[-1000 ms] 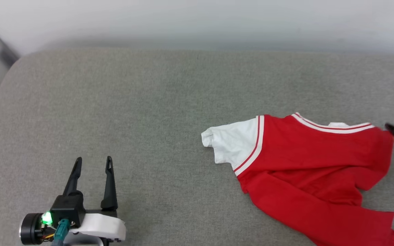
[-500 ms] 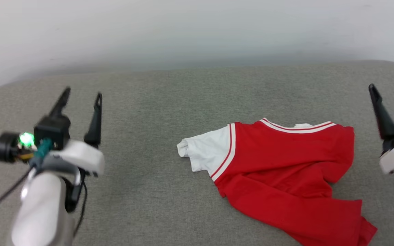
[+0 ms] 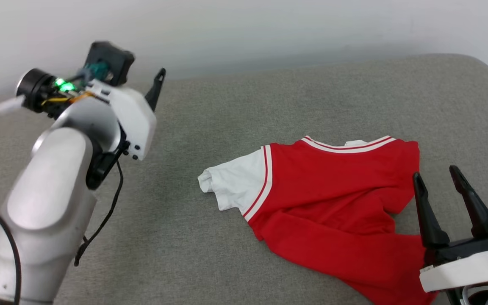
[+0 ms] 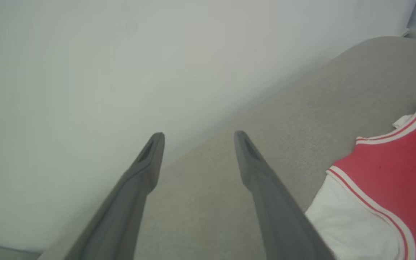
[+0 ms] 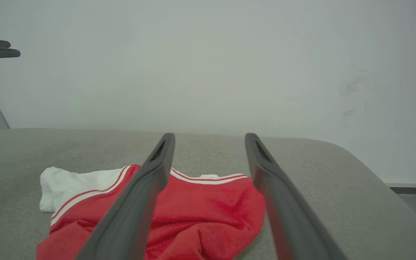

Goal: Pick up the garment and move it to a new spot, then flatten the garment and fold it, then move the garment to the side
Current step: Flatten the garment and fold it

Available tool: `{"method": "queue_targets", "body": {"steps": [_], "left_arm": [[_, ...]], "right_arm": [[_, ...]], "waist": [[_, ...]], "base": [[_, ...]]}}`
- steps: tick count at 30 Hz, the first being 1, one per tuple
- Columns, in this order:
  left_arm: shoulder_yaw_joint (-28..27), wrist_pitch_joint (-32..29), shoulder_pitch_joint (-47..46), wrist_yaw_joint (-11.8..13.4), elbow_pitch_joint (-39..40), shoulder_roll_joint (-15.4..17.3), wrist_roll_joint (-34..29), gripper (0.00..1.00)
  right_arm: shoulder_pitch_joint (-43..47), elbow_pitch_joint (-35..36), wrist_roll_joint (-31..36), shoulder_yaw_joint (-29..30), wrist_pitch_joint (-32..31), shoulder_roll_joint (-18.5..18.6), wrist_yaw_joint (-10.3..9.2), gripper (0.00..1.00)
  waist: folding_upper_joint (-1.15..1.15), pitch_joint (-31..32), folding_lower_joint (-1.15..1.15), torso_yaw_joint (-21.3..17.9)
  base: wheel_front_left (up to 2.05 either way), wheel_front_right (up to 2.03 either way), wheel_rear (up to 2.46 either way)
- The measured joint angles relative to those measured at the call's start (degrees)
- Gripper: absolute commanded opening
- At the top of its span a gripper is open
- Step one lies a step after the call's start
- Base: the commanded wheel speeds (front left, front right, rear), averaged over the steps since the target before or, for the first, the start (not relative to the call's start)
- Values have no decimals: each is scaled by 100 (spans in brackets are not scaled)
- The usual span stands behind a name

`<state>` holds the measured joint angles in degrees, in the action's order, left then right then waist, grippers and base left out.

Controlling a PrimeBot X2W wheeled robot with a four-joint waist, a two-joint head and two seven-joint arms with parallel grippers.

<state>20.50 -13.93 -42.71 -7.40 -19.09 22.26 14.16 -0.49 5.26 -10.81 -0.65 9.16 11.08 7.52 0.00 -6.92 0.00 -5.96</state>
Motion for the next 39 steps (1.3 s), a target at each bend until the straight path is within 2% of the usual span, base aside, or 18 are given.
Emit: {"method": "queue_targets", "body": {"steps": [5,10,15,23,27,32,38,39], "left_arm": [[1226,-1454,-752,0,-99,412,1193,100],[2306,-2804,-1514,0,-36,670,2165,100],[3197,-3640,-2145,0,12,818,2718,100],[4410,-4258,-2570,0,-243,925,3243,100],[4933,-4385,-2622,0,-275,1013,3510,100],[5170,-4518,-2672,0,-241,1112,3699,100],[5192,-4760,-2655,0,-19,1157,3418,100],[5186,-4836,-2626,1,54,1155,3341,13]], "right_arm": [[204,213,105,-49,-4,-213,0,100],[214,208,159,-238,40,-235,0,100],[41,163,182,-390,134,-231,0,100],[-313,-24,223,-603,325,-221,-1,100],[-462,-143,229,-658,404,-220,0,100],[-616,-263,229,-698,495,-219,0,100],[-787,-379,240,-789,548,-232,0,100],[-793,-398,240,-795,552,-232,0,100]], "waist": [[0,-158,0,-96],[0,-383,0,-208],[0,-687,0,-334],[0,-1204,0,-564],[0,-1413,0,-664],[0,-1603,0,-753],[0,-1750,0,-825],[0,-1759,0,-829]], "base": [[0,0,0],[0,0,0],[0,0,0],[0,0,0],[0,0,0],[0,0,0],[0,0,0],[0,0,0]]}}
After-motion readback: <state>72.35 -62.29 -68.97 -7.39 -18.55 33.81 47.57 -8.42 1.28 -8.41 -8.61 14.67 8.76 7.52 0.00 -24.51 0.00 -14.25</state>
